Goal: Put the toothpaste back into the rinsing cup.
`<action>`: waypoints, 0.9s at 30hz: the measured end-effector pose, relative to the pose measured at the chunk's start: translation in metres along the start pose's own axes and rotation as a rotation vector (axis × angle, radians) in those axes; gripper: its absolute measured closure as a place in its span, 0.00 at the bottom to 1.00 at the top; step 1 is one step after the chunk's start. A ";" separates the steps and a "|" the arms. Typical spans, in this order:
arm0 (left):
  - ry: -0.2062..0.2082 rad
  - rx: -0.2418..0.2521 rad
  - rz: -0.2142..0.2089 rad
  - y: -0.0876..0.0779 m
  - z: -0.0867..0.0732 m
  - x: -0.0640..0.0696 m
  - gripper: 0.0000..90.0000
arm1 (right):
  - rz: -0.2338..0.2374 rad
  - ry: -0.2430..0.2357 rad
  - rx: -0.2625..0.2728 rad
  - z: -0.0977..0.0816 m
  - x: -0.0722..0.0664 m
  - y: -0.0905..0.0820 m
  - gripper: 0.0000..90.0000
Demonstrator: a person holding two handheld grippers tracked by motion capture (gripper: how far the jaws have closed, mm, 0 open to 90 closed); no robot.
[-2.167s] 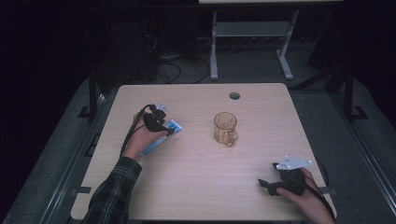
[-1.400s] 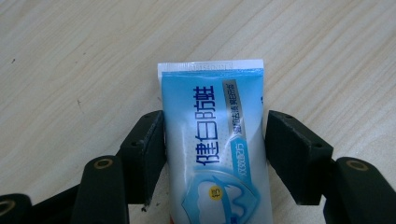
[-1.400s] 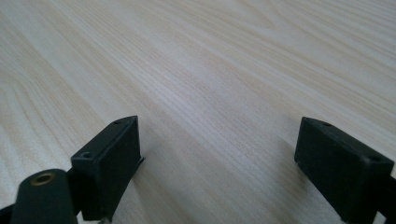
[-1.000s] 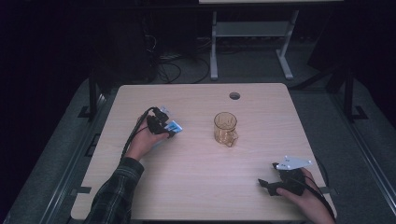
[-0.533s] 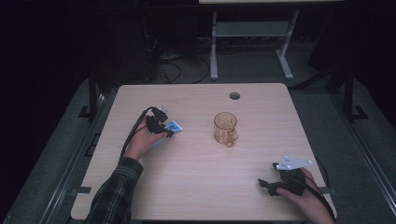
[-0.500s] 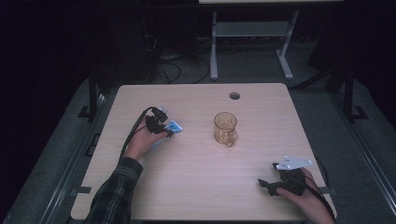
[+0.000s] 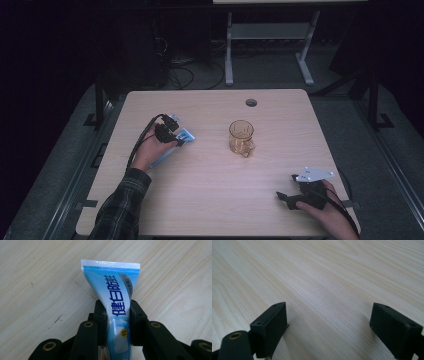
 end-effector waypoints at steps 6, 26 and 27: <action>-0.002 0.020 -0.022 -0.008 0.002 0.001 0.81 | 0.000 0.001 0.001 0.000 0.000 0.000 0.15; -0.023 0.136 -0.089 -0.041 0.004 0.007 0.82 | 0.000 0.000 0.000 0.000 0.000 0.000 0.15; -0.024 0.141 -0.086 -0.042 0.004 0.007 0.82 | 0.001 0.000 0.000 0.000 0.000 0.000 0.15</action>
Point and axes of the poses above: each handheld gripper's, and its own axes: y roughly forward along the jaws, z roughly out of its top, x roughly to its right, the point moved 9 cm from there along y, roughly forward along the jaws, and after that the axes turned 14 degrees about -y, right-handed, at the moved point
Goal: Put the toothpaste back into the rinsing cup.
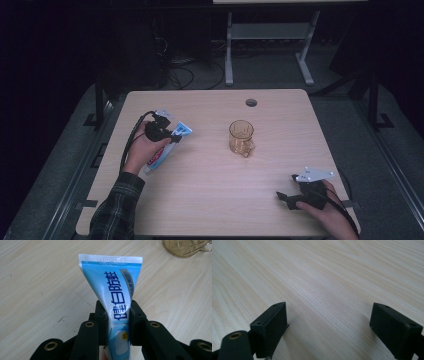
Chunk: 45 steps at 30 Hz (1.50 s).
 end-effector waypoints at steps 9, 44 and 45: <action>-0.009 0.058 -0.015 -0.016 0.003 0.002 0.82 | -0.002 0.000 0.000 0.000 0.000 0.000 0.15; -0.025 0.405 -0.268 -0.065 0.034 0.032 0.81 | -0.002 -0.002 -0.002 0.000 0.000 0.000 0.15; -0.020 0.407 -0.270 -0.065 0.035 0.033 0.81 | -0.002 -0.003 -0.002 0.000 0.000 0.000 0.15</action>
Point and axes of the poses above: each handheld gripper's, and its own axes: y roughly forward along the jaws, z roughly out of its top, x roughly to its right, the point moved 9 cm from there along y, roughly forward along the jaws, and after that the axes turned 14 degrees about -y, right-handed, at the moved point
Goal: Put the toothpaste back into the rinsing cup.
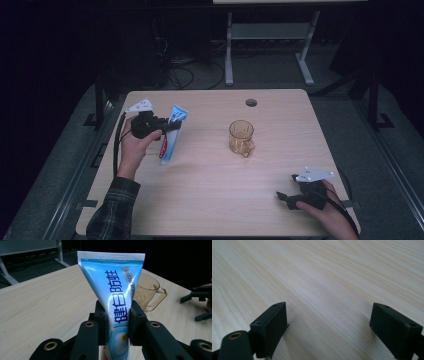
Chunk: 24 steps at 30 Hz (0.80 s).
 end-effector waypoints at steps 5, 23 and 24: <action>0.002 0.012 -0.025 0.002 0.002 0.005 0.81 | 0.000 0.002 0.000 0.000 0.000 0.000 0.15; 0.049 0.007 -0.061 0.020 0.025 0.031 0.81 | 0.001 0.004 0.001 0.000 0.000 0.000 0.15; 0.052 0.010 -0.063 0.022 0.026 0.032 0.81 | 0.002 0.004 0.003 0.000 0.000 0.000 0.15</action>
Point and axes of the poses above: each handheld gripper's, and its own axes: y roughly forward along the jaws, z roughly out of its top, x roughly to its right, the point moved 9 cm from there along y, roughly forward along the jaws, and after that the axes turned 14 degrees about -y, right-handed, at the moved point
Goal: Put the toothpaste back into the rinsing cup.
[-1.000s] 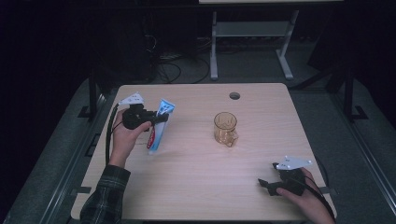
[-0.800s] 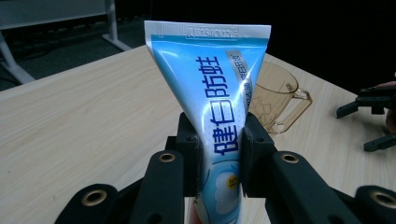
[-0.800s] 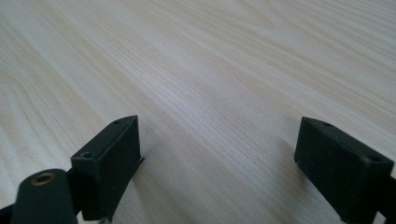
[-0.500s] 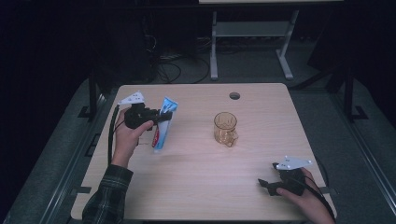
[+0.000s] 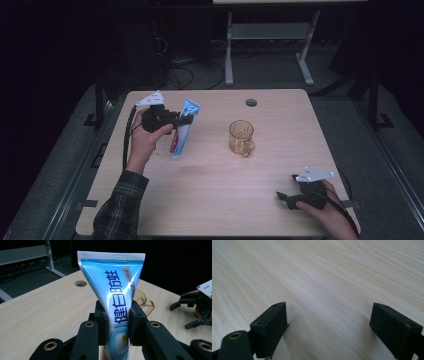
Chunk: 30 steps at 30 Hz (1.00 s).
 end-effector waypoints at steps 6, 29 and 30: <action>0.011 -0.011 -0.016 0.009 0.005 0.007 0.81 | -0.001 -0.001 -0.001 0.000 0.000 0.000 0.15; 0.061 -0.019 -0.071 0.040 0.034 0.035 0.81 | 0.003 0.003 0.000 0.000 -0.001 0.000 0.15; 0.065 -0.020 -0.072 0.041 0.036 0.037 0.81 | 0.003 0.005 -0.001 0.000 -0.001 0.000 0.15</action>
Point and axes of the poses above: each handheld gripper's, and its own axes: y roughly forward along the jaws, z roughly out of its top, x roughly to its right, the point moved 9 cm from there along y, roughly forward along the jaws, and after that the axes turned 14 degrees about -y, right-handed, at the moved point
